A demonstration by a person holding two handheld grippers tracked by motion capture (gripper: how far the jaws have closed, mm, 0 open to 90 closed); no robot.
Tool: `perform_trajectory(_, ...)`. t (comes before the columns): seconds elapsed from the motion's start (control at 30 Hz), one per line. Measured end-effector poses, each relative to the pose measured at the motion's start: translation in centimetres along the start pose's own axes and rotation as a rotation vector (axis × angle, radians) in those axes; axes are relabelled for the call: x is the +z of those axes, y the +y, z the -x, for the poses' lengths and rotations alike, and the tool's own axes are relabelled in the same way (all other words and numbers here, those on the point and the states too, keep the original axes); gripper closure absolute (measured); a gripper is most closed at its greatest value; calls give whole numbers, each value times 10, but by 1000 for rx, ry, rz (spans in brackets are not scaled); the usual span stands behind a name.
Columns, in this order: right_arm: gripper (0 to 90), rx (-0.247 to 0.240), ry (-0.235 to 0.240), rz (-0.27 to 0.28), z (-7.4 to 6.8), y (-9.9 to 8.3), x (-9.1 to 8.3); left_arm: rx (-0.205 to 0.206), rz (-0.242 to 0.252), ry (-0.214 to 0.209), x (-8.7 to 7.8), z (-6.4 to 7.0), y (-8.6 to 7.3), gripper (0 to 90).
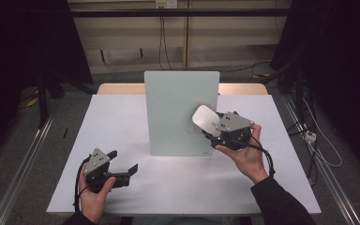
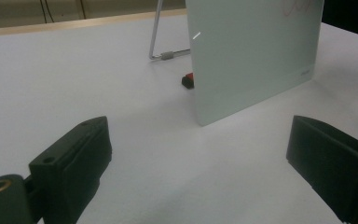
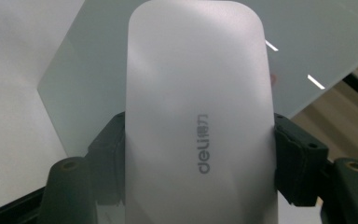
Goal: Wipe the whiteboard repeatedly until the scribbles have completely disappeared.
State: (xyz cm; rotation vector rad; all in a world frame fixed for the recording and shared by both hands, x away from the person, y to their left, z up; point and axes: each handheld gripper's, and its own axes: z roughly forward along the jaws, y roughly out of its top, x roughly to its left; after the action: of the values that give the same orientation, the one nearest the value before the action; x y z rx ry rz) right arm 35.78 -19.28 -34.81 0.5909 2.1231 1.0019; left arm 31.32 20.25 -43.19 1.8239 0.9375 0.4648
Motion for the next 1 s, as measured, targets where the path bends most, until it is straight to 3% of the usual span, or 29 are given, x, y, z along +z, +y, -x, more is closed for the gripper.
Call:
perform_trajectory(0.2, 313, -39, -33, 28, 5, 13, 3, 0, -3, -3, 0, 0, 0, 63)
perform_trajectory(0.43, 313, -88, -105, 34, 12, 25, 7, -1, -1, -3, 0, -1, 0, 63)
perform_trajectory(0.63, 313, -169, -166, 22, 10, 27, 17, -1, -4, -4, 0, -1, 0, 63)
perform_trajectory(0.77, 313, -250, -214, 1, 7, 26, 24, -2, -2, -5, 0, -1, 0, 63)
perform_trajectory(1.0, 313, -349, -282, -27, -4, 25, 30, -3, -1, -6, 0, -1, 0, 63)
